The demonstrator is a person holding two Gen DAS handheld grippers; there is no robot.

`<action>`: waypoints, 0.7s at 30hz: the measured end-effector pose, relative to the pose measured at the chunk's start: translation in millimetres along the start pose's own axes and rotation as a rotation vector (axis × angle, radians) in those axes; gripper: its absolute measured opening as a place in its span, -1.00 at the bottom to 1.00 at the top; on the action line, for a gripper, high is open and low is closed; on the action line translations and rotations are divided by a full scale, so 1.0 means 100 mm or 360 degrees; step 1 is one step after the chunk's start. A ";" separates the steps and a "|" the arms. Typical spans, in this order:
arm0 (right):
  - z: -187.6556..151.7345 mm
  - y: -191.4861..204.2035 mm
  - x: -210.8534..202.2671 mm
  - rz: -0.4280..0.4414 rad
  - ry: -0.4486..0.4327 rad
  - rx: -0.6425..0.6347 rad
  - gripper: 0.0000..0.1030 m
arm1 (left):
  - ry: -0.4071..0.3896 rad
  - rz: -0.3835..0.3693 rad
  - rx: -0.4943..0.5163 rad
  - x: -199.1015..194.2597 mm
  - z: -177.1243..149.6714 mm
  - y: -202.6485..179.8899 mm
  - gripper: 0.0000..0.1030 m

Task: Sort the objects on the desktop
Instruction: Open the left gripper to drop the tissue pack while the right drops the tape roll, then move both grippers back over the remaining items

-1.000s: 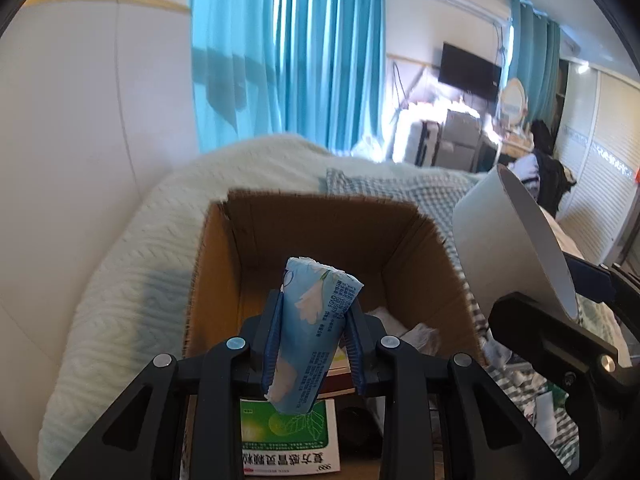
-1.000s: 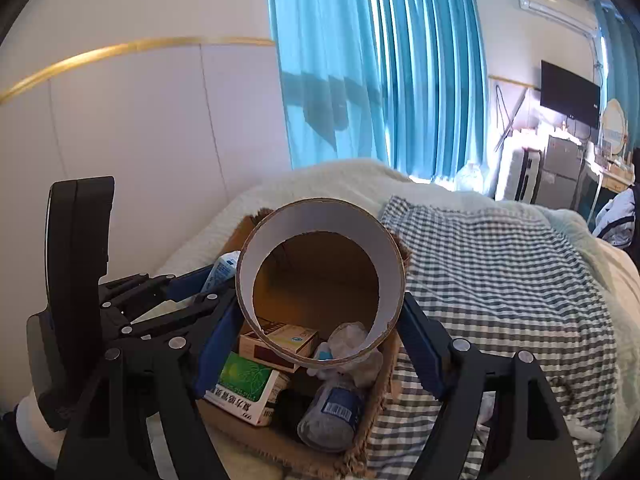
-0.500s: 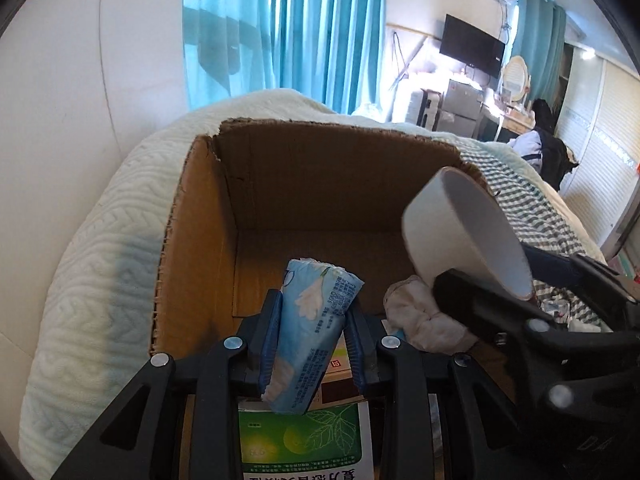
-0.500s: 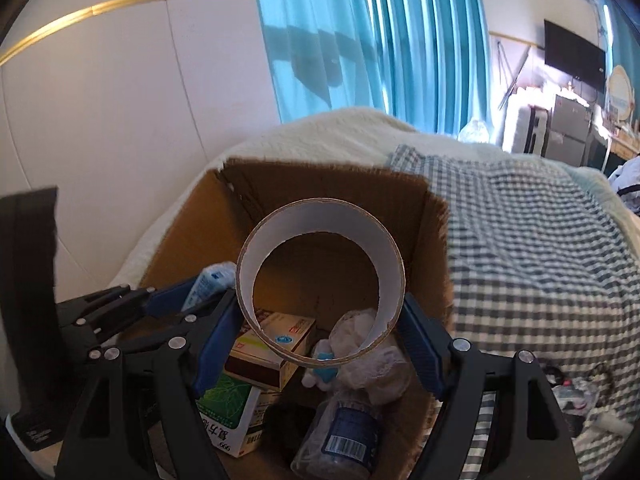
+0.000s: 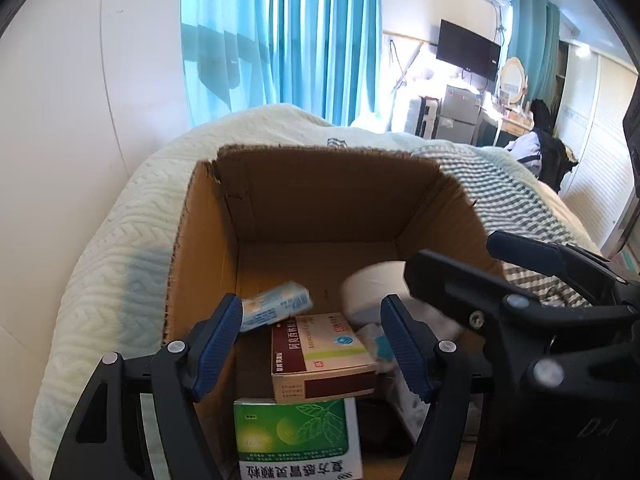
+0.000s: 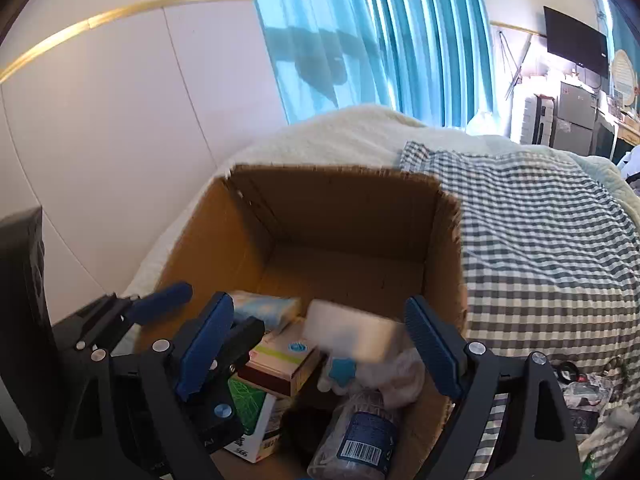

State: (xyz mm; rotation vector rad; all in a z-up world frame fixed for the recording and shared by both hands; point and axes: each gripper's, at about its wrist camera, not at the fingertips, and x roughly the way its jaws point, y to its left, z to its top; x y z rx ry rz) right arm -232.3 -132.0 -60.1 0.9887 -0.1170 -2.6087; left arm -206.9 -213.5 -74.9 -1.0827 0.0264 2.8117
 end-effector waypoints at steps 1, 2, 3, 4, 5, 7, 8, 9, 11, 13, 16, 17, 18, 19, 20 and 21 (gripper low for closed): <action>0.02 0.00 -0.06 -0.0009 -0.0019 -0.0004 0.71 | -0.0014 0.0010 0.0001 -0.05 0.02 -0.01 0.55; 0.05 0.00 -0.11 -0.0018 -0.0039 -0.0009 0.73 | -0.0032 0.0020 0.0000 -0.10 0.04 -0.03 0.58; 0.07 0.00 -0.20 -0.0026 -0.0068 -0.0010 0.75 | -0.0056 0.0030 -0.0003 -0.17 0.06 -0.04 0.60; 0.09 -0.01 -0.27 -0.0031 -0.0091 -0.0007 0.78 | -0.0078 0.0036 -0.0009 -0.23 0.08 -0.06 0.60; 0.11 -0.02 -0.34 -0.0038 -0.0115 -0.0002 0.80 | -0.0092 0.0043 -0.0018 -0.28 0.09 -0.07 0.60; 0.15 -0.06 -0.53 -0.0049 -0.0159 0.0009 0.82 | -0.0120 0.0049 -0.0024 -0.41 0.14 -0.14 0.69; 0.16 -0.07 -0.60 -0.0051 -0.0175 0.0011 0.82 | -0.0138 0.0059 -0.0014 -0.48 0.17 -0.19 0.73; 0.17 -0.10 -0.69 -0.0055 -0.0197 0.0013 0.83 | -0.0155 0.0071 -0.0005 -0.54 0.18 -0.23 0.81; 0.19 -0.14 -0.87 -0.0061 -0.0235 0.0015 0.84 | -0.0210 0.0094 0.0004 -0.69 0.23 -0.32 0.86; 0.21 -0.19 -1.07 -0.0068 -0.0278 0.0008 0.89 | -0.0263 0.0102 -0.0018 -0.84 0.27 -0.40 0.96; 0.23 -0.26 -1.31 -0.0103 -0.0312 -0.0014 0.93 | -0.0324 0.0110 -0.0043 -1.02 0.34 -0.54 1.00; 0.23 -0.29 -1.39 -0.0108 -0.0325 -0.0012 0.93 | -0.0339 0.0117 -0.0045 -1.07 0.35 -0.58 1.00; 0.22 -0.32 -1.49 -0.0110 -0.0341 -0.0007 0.93 | -0.0355 0.0125 -0.0043 -1.13 0.37 -0.64 1.00; 0.22 -0.36 -1.58 -0.0115 -0.0355 -0.0003 0.93 | -0.0369 0.0129 -0.0039 -1.19 0.39 -0.69 1.00; 0.22 -0.40 -1.68 -0.0126 -0.0372 -0.0001 0.95 | -0.0386 0.0132 -0.0037 -1.25 0.40 -0.74 1.00; 0.22 -0.44 -1.78 -0.0138 -0.0390 -0.0003 0.96 | -0.0408 0.0133 -0.0034 -1.31 0.42 -0.79 1.00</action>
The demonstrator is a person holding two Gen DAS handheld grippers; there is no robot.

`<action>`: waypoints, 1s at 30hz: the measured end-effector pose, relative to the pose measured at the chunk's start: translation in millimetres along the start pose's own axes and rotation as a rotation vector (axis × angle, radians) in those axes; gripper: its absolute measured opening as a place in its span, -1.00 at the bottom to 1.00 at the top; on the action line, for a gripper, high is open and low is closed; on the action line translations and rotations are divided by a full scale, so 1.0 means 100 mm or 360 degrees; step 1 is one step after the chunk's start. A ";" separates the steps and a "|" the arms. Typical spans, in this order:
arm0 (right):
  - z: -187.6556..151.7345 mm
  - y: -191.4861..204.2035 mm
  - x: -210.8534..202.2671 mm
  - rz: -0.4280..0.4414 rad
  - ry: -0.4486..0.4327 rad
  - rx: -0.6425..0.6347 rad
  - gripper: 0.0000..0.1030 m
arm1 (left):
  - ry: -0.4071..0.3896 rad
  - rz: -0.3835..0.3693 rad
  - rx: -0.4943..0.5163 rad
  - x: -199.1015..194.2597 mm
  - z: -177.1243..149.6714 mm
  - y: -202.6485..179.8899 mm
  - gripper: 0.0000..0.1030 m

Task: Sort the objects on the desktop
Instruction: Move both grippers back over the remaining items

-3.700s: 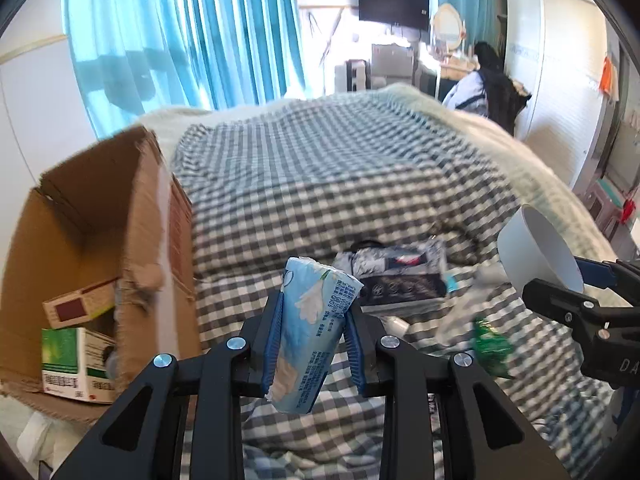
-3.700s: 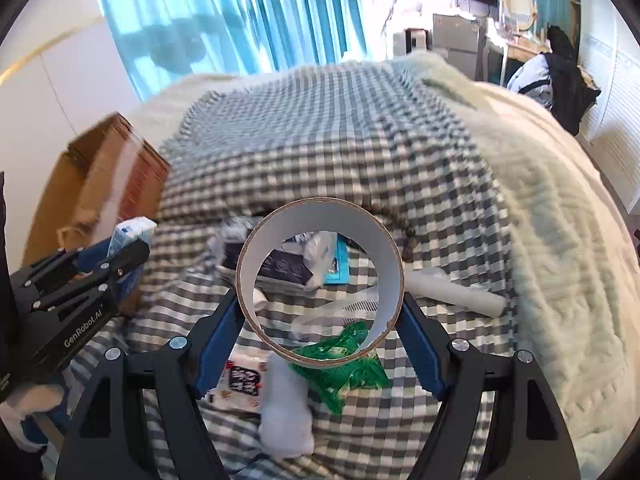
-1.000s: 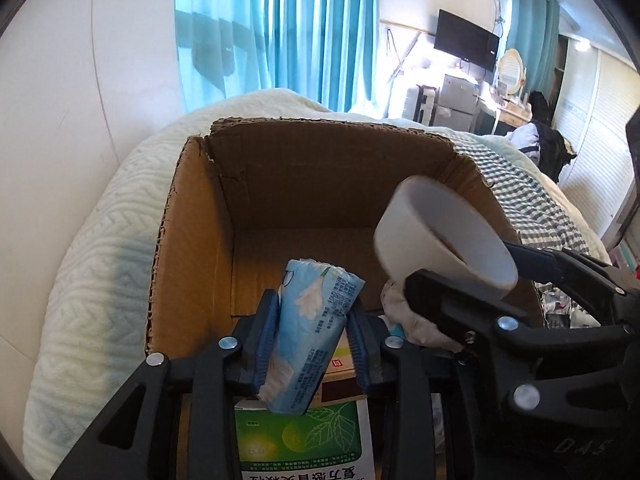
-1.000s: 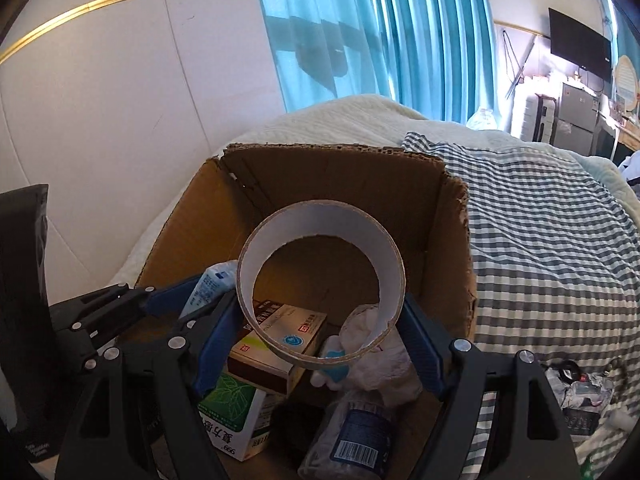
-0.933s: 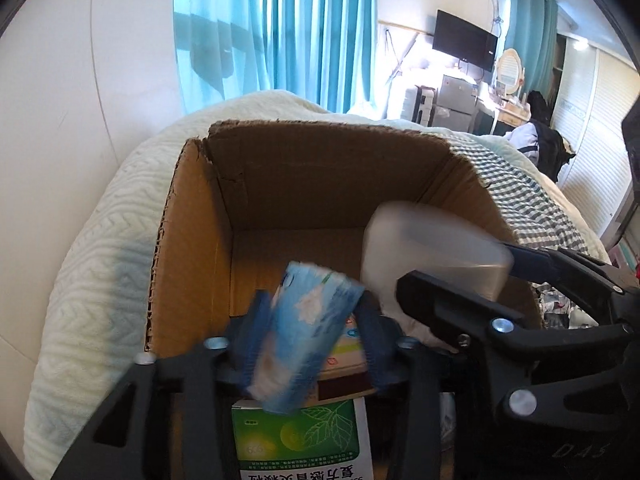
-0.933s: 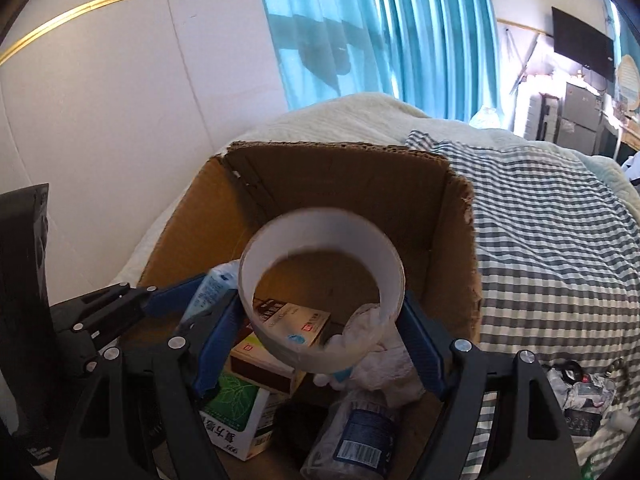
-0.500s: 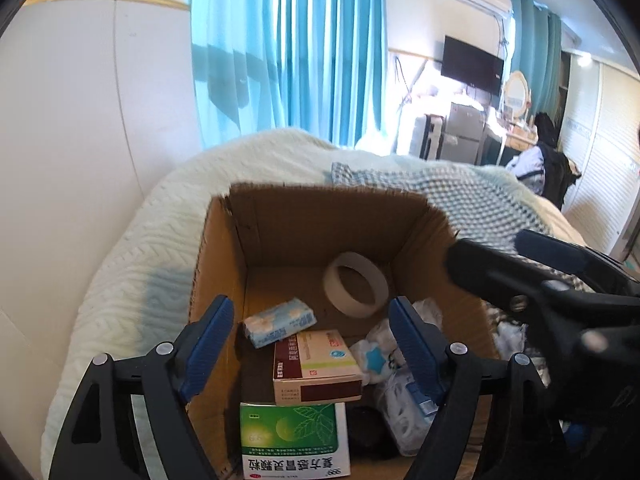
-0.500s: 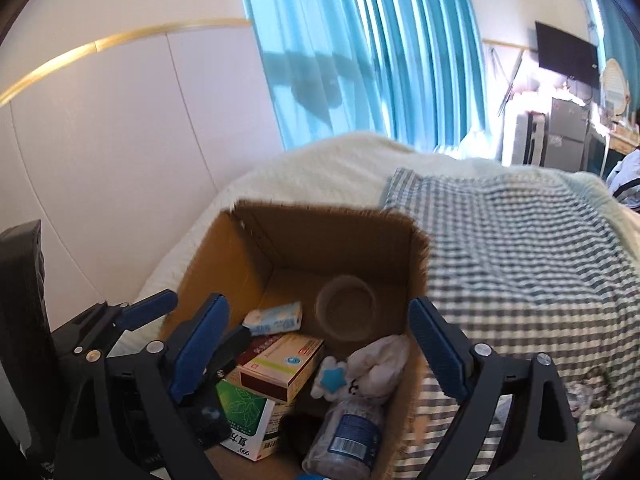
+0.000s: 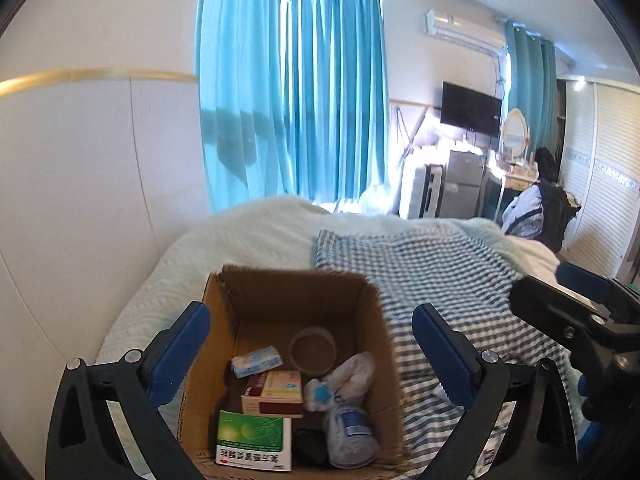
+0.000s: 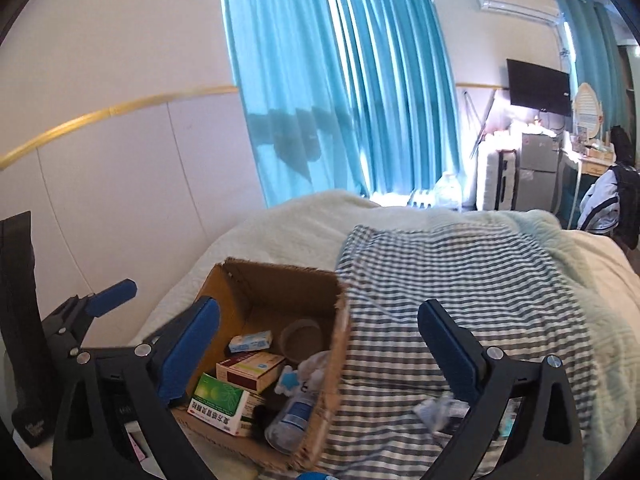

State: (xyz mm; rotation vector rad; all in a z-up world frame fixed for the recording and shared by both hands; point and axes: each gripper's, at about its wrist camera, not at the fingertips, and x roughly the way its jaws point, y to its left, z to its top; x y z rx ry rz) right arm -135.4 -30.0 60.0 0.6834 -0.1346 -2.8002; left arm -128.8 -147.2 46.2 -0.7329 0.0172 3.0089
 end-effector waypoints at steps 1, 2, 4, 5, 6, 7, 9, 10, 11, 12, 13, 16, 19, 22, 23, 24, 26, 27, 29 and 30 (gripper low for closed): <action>0.01 -0.05 -0.09 -0.0016 -0.0017 -0.0006 0.99 | -0.0022 0.0002 0.0006 -0.07 0.02 -0.06 1.00; 0.02 -0.09 -0.17 -0.0041 -0.0032 -0.0018 0.99 | -0.0045 0.0005 0.0017 -0.14 0.06 -0.13 1.00; 0.03 -0.19 -0.35 -0.0105 -0.0066 -0.0048 0.99 | -0.0092 0.0007 0.0018 -0.27 0.11 -0.27 1.00; 0.03 -0.24 -0.43 -0.0127 -0.0088 -0.0050 0.99 | -0.0110 -0.0001 0.0014 -0.33 0.13 -0.33 1.00; 0.04 -0.32 -0.54 -0.0148 -0.0114 -0.0041 0.99 | -0.0131 -0.0017 0.0010 -0.41 0.15 -0.39 1.00; 0.05 -0.37 -0.63 -0.0158 -0.0132 -0.0031 0.99 | -0.0154 -0.0033 0.0010 -0.47 0.17 -0.46 1.00; 0.05 -0.52 -0.84 -0.0190 -0.0170 -0.0008 0.99 | -0.0188 -0.0049 0.0030 -0.59 0.20 -0.61 1.00; 0.06 -0.57 -0.92 -0.0209 -0.0184 -0.0001 0.99 | -0.0206 -0.0055 0.0042 -0.64 0.23 -0.69 1.00; 0.05 -0.64 -1.00 -0.0228 -0.0197 0.0004 0.99 | -0.0226 -0.0062 0.0048 -0.69 0.24 -0.76 1.00; 0.05 -0.71 -1.11 -0.0252 -0.0211 0.0006 0.99 | -0.0250 -0.0074 0.0051 -0.74 0.25 -0.83 1.00; 0.05 -0.78 -1.20 -0.0280 -0.0224 0.0006 0.99 | -0.0267 -0.0086 0.0054 -0.77 0.26 -0.91 1.00; 0.02 -0.99 -1.42 -0.0348 -0.0229 0.0003 0.99 | -0.0281 -0.0120 0.0052 -0.82 0.30 -1.08 1.00; -0.03 -1.19 -1.62 -0.0418 -0.0243 0.0028 0.99 | -0.0289 -0.0162 0.0019 -0.86 0.32 -1.24 1.00; -0.09 -1.37 -1.78 -0.0468 -0.0256 0.0050 0.99 | -0.0295 -0.0204 0.0009 -0.85 0.32 -1.38 1.00; -0.10 -1.41 -1.81 -0.0475 -0.0251 0.0051 0.99 | -0.0301 -0.0205 0.0021 -0.84 0.31 -1.44 1.00; -0.13 -1.45 -1.83 -0.0479 -0.0246 0.0054 0.99 | -0.0308 -0.0202 0.0041 -0.82 0.29 -1.50 1.00; -0.19 -1.52 -1.86 -0.0483 -0.0246 0.0063 0.99 | -0.0308 -0.0198 0.0078 -0.77 0.23 -1.61 1.00; -0.23 -1.55 -1.85 -0.0485 -0.0241 0.0061 0.99 | -0.0301 -0.0208 0.0089 -0.74 0.20 -1.65 1.00; -0.29 -1.62 -1.80 -0.0498 -0.0215 0.0059 0.99 | -0.0270 -0.0240 0.0104 -0.66 0.14 -1.69 1.00; -0.33 -1.65 -1.76 -0.0501 -0.0194 0.0059 0.99 | -0.0233 -0.0264 0.0103 -0.58 0.10 -1.72 1.00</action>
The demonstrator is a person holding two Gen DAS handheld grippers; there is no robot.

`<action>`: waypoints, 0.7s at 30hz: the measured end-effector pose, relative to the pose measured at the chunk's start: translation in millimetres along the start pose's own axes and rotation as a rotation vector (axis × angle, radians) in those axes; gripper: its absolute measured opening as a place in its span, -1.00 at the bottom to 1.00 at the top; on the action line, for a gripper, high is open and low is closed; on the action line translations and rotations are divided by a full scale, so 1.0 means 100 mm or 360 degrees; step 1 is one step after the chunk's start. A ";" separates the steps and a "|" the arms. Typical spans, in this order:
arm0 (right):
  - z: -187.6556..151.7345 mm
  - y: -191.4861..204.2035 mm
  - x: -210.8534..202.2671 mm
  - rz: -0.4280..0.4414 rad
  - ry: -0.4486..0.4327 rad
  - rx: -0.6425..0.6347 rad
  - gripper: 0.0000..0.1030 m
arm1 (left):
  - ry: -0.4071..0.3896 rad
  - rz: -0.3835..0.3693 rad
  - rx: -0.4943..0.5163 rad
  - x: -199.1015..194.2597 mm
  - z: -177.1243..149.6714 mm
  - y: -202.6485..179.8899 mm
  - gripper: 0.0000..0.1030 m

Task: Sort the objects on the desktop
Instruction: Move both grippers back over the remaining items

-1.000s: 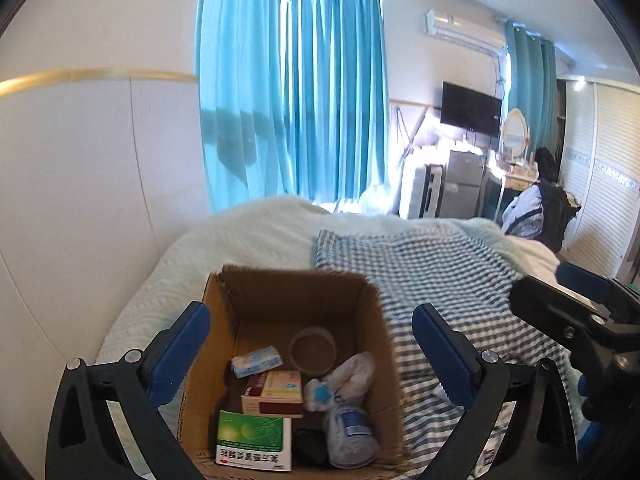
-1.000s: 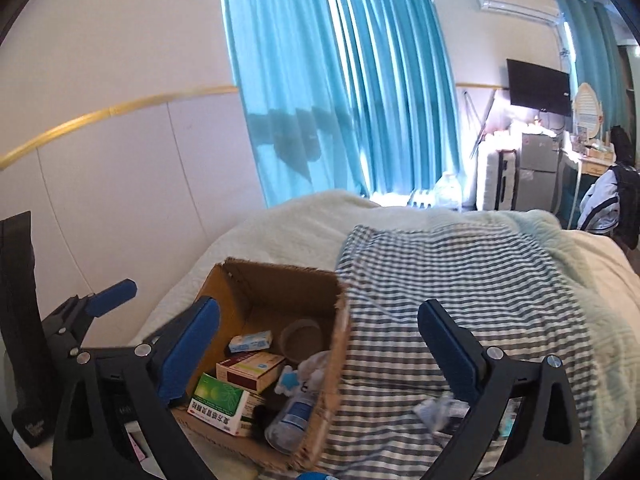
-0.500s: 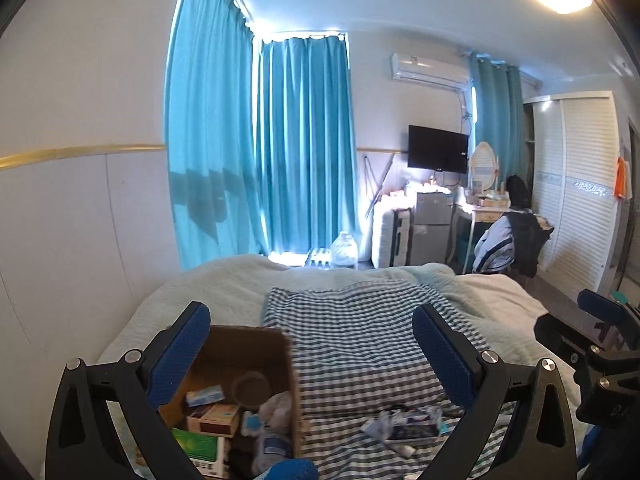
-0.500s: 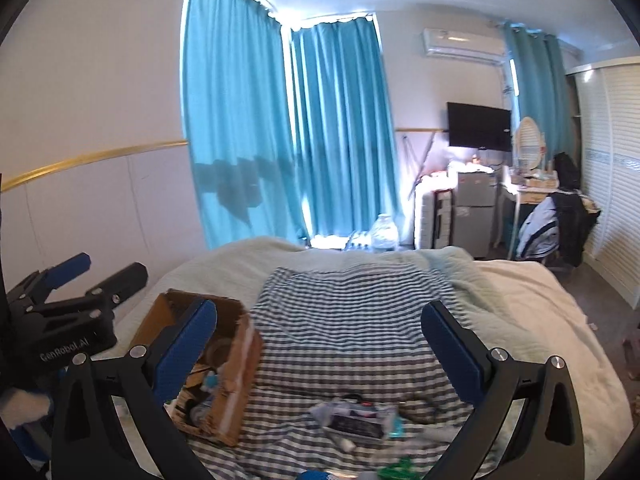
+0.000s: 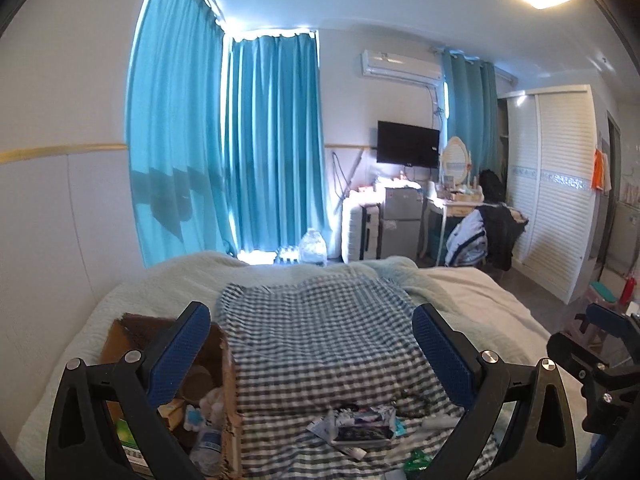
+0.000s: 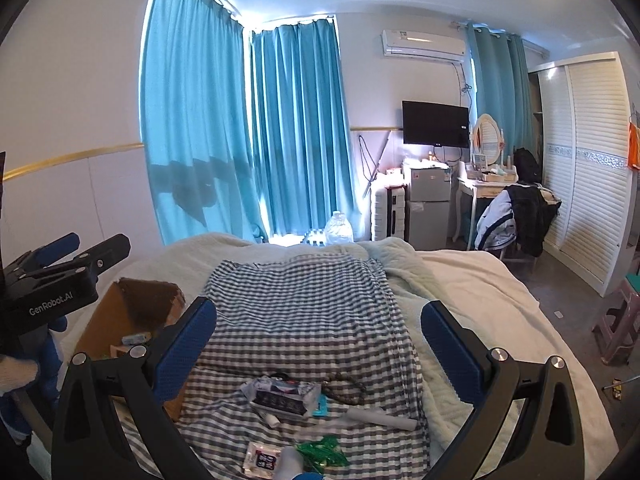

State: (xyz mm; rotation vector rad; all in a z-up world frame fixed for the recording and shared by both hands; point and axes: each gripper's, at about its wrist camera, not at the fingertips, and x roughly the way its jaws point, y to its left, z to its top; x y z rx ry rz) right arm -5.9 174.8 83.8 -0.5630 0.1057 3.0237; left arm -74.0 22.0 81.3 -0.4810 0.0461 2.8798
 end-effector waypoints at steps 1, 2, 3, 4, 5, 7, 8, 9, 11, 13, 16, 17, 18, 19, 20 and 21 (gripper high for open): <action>-0.03 -0.02 0.04 -0.0007 0.0020 0.0001 0.99 | 0.0026 -0.0006 -0.0008 0.04 -0.04 -0.02 1.00; -0.07 -0.04 0.07 -0.0009 0.0039 0.0001 0.99 | 0.0058 -0.0001 -0.0014 0.11 -0.10 -0.02 1.00; -0.12 -0.07 0.13 -0.0007 0.0064 0.0001 0.99 | 0.0089 0.0016 -0.0013 0.18 -0.18 -0.01 1.00; -0.17 -0.09 0.17 -0.0004 0.0084 0.0001 0.99 | 0.0117 0.0025 -0.0002 0.26 -0.26 -0.03 1.00; -0.23 -0.11 0.23 -0.0004 0.0116 -0.0001 0.99 | 0.0153 0.0021 0.0016 0.34 -0.35 -0.05 1.00; -0.33 -0.12 0.34 -0.0026 0.0188 -0.0014 0.99 | 0.0235 0.0009 0.0044 0.50 -0.54 -0.06 1.00; -0.41 -0.13 0.39 -0.0044 0.0231 -0.0010 0.99 | 0.0263 0.0002 0.0043 0.56 -0.63 -0.05 1.00; -0.50 -0.14 0.46 -0.0038 0.0278 0.0009 0.98 | 0.0296 -0.0012 0.0034 0.61 -0.71 -0.05 1.00; -0.67 -0.14 0.59 -0.0001 0.0373 0.0009 0.84 | 0.0377 -0.0051 0.0004 0.70 -0.88 -0.06 1.00; -0.81 -0.11 0.71 -0.0017 0.0443 -0.0043 0.71 | 0.0450 -0.0061 -0.0002 0.76 -1.04 -0.09 1.00; -1.01 -0.13 0.90 -0.0001 0.0540 -0.0066 0.59 | 0.0564 -0.0009 0.0049 0.88 -1.31 -0.15 1.00; -1.08 -0.16 0.96 0.0021 0.0575 -0.0038 0.56 | 0.0596 -0.0010 0.0056 0.91 -1.39 -0.16 1.00; -1.15 -0.20 1.01 0.0032 0.0600 -0.0019 0.55 | 0.0627 -0.0011 0.0062 0.93 -1.46 -0.18 1.00; -1.20 -0.22 1.05 0.0038 0.0626 -0.0009 0.49 | 0.0656 -0.0010 0.0070 0.95 -1.53 -0.19 0.98; -1.26 -0.23 1.10 0.0043 0.0654 -0.0006 0.43 | 0.0682 -0.0010 0.0081 0.97 -1.59 -0.20 0.98; -1.33 -0.25 1.15 0.0051 0.0686 -0.0006 0.42 | 0.0713 -0.0018 0.0097 0.99 -1.68 -0.21 0.97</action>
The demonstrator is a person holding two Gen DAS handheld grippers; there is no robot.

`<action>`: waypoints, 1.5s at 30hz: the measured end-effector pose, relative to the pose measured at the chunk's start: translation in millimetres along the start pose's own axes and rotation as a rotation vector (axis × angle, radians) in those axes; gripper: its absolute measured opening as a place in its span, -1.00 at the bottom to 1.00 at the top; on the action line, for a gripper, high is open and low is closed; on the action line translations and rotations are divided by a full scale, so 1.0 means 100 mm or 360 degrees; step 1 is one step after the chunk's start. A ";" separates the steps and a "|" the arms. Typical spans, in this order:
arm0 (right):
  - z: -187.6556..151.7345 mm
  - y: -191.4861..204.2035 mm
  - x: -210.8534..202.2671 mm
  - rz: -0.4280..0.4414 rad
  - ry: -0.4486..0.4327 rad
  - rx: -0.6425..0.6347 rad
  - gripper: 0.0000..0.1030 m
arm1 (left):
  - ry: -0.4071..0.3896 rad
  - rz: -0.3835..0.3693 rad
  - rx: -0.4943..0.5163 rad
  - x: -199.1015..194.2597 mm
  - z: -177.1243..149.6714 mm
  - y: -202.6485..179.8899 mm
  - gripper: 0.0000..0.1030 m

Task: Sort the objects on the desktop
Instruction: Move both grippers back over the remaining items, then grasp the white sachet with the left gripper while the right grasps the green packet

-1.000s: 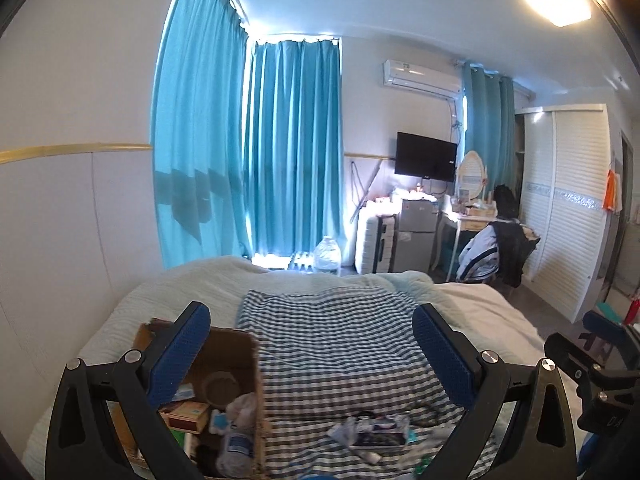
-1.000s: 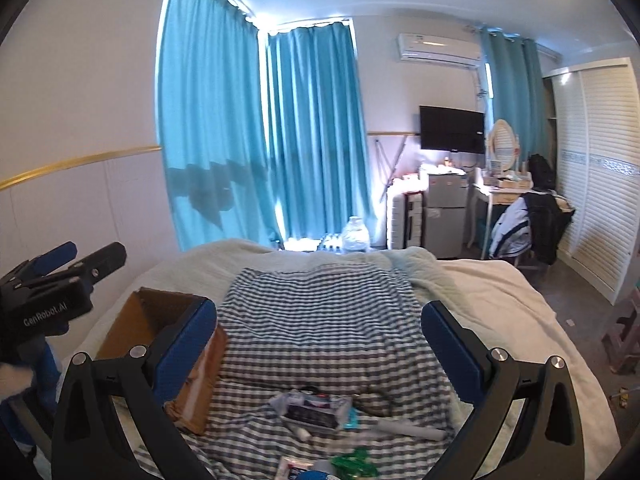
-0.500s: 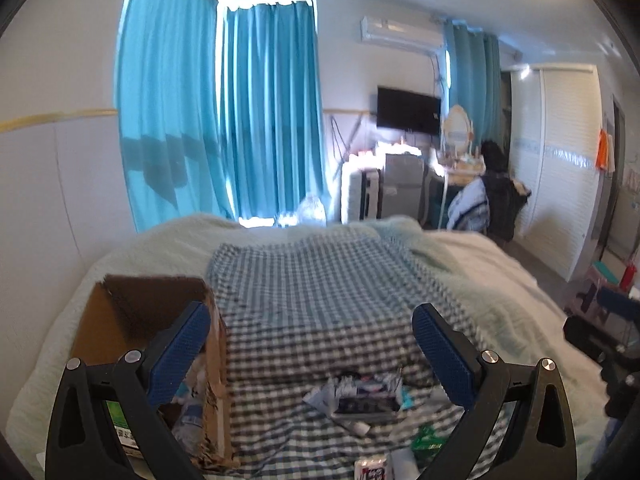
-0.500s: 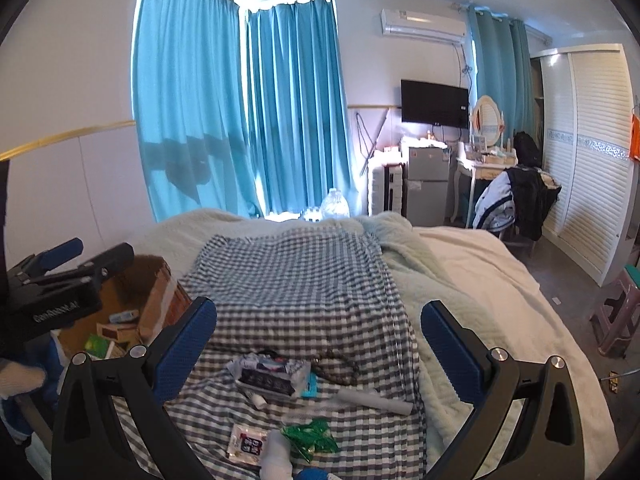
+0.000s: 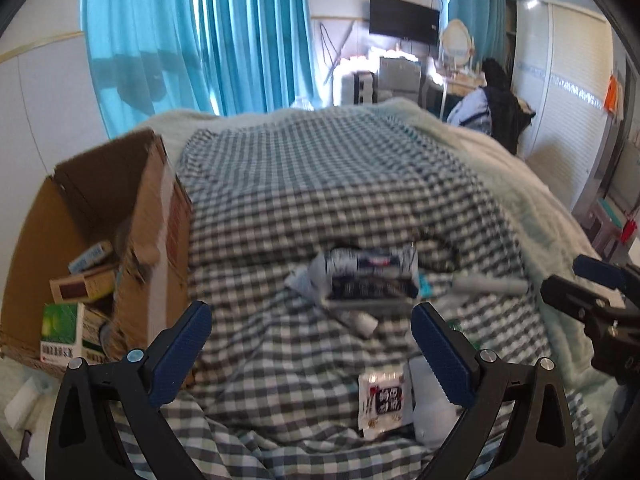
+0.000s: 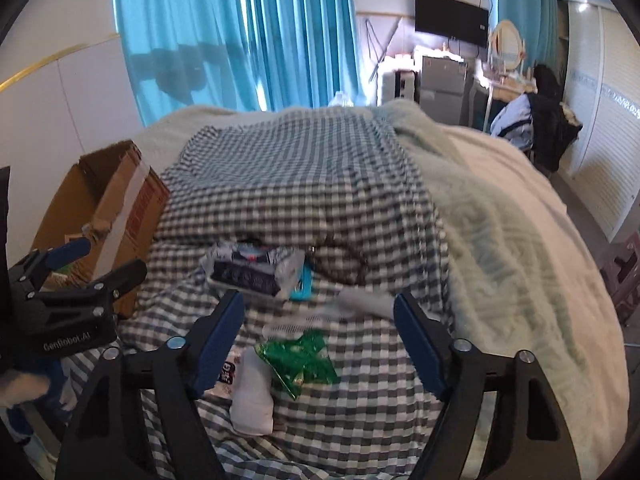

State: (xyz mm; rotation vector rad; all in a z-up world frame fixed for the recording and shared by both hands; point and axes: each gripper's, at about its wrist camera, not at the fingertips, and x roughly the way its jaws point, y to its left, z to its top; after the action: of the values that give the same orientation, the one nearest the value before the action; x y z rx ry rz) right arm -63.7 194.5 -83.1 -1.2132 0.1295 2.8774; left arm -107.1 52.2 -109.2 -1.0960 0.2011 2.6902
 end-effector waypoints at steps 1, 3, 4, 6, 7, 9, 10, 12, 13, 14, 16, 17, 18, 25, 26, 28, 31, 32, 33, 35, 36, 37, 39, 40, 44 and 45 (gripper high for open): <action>-0.03 -0.01 0.07 0.0009 0.0031 0.0003 0.42 | 0.0041 -0.0014 0.0021 0.06 -0.07 -0.01 0.97; -0.13 -0.05 0.21 0.0039 0.0100 0.0042 0.42 | 0.0137 -0.0096 0.0035 0.19 -0.18 -0.06 0.95; -0.17 -0.06 0.27 0.0063 0.0126 0.0059 0.42 | 0.0171 -0.0123 0.0039 0.24 -0.23 -0.08 0.88; -0.27 -0.02 0.40 0.0076 0.0186 0.0054 0.42 | 0.0218 -0.0112 0.0094 0.32 -0.31 -0.16 0.85; -0.31 -0.02 0.47 0.0067 0.0216 0.0033 0.42 | 0.0244 -0.0112 0.0117 0.35 -0.35 -0.19 0.82; -0.36 0.01 0.59 0.0076 0.0267 0.0009 0.42 | 0.0357 -0.0113 0.0130 0.49 -0.44 -0.24 0.71; -0.38 0.02 0.63 0.0092 0.0284 0.0009 0.42 | 0.0399 -0.0124 0.0117 0.55 -0.47 -0.26 0.65; -0.42 0.03 0.74 0.0127 0.0335 0.0007 0.42 | 0.0458 -0.0136 0.0122 0.65 -0.54 -0.31 0.57; -0.44 0.04 0.78 0.0137 0.0363 0.0007 0.42 | 0.0479 -0.0137 0.0133 0.69 -0.56 -0.33 0.54; -0.46 0.04 0.83 0.0143 0.0391 0.0011 0.42 | 0.0500 -0.0145 0.0134 0.73 -0.58 -0.34 0.53; -0.50 0.05 0.93 0.0158 0.0440 0.0007 0.42 | 0.0541 -0.0175 0.0119 0.81 -0.60 -0.36 0.53; -0.52 0.05 0.98 0.0160 0.0461 0.0003 0.42 | 0.0559 -0.0180 0.0112 0.85 -0.61 -0.36 0.53; -0.52 0.06 1.02 0.0164 0.0483 0.0003 0.42 | 0.0579 -0.0177 0.0110 0.90 -0.63 -0.36 0.53; -0.52 0.07 1.27 0.0195 0.0531 0.0040 0.41 | 0.0606 -0.0168 0.0183 1.02 -0.70 -0.49 0.33; -0.52 0.04 1.28 0.0209 0.0532 0.0064 0.39 | 0.0600 -0.0173 0.0184 1.00 -0.70 -0.49 0.26; -0.53 -0.02 1.29 0.0228 0.0529 0.0116 0.17 | 0.0600 -0.0190 0.0192 0.96 -0.71 -0.50 0.08; -0.52 -0.09 1.22 0.0269 0.0502 0.0169 -0.20 | 0.0600 -0.0209 0.0220 0.91 -0.73 -0.54 -0.41; -0.51 -0.09 1.18 0.0262 0.0483 0.0175 -0.28 | 0.0587 -0.0211 0.0227 0.85 -0.72 -0.54 -0.46; -0.51 -0.09 1.15 0.0255 0.0473 0.0176 -0.31 | 0.0574 -0.0212 0.0231 0.81 -0.72 -0.55 -0.58; -0.50 -0.11 1.10 0.0246 0.0457 0.0184 -0.33 | 0.0560 -0.0254 0.0229 0.73 -0.74 -0.56 -0.83; -0.50 -0.11 1.05 0.0242 0.0448 0.0191 -0.33 | 0.0565 -0.0280 0.0229 0.69 -0.74 -0.57 -0.90; -0.49 -0.11 1.02 0.0234 0.0436 0.0197 -0.34 | 0.0555 -0.0280 0.0242 0.65 -0.75 -0.59 -0.91; -0.47 -0.14 0.91 0.0220 0.0400 0.0213 -0.34 | 0.0525 -0.0297 0.0263 0.53 -0.76 -0.61 -0.93; -0.45 -0.15 0.84 0.0224 0.0381 0.0225 -0.34 | 0.0510 -0.0305 0.0272 0.48 -0.75 -0.63 -0.93; -0.43 -0.16 0.61 0.0216 0.0316 0.0242 -0.34 | 0.0438 -0.0313 0.0274 0.26 -0.68 -0.60 -0.94; -0.42 -0.15 0.52 0.0204 0.0293 0.0234 -0.34 | 0.0414 -0.0312 0.0266 0.22 -0.63 -0.56 -0.94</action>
State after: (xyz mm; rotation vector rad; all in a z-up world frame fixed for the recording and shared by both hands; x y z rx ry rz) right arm -69.3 204.9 -150.9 -1.4889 0.4283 2.7932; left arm -65.7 96.6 -171.5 -1.3346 0.3370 2.3103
